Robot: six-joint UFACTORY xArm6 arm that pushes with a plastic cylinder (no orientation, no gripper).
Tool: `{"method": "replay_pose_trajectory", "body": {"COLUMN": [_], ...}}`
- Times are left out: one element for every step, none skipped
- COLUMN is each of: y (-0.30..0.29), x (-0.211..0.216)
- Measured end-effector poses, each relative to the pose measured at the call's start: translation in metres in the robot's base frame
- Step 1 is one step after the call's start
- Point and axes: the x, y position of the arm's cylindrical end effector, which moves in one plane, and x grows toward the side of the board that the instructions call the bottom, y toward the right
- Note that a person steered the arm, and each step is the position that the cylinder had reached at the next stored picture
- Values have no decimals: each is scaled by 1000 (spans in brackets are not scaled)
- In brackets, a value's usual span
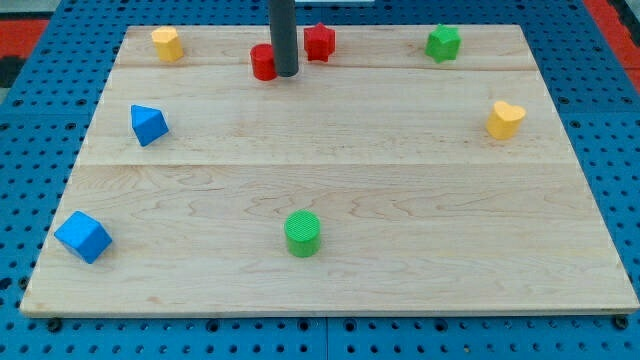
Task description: Move the red circle bottom left to the red star
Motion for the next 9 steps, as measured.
{"method": "replay_pose_trajectory", "body": {"y": [-38, -66, -35, -37, -32, -5, 13, 111, 243], "x": [24, -26, -32, -5, 10, -22, 8, 13, 16]}}
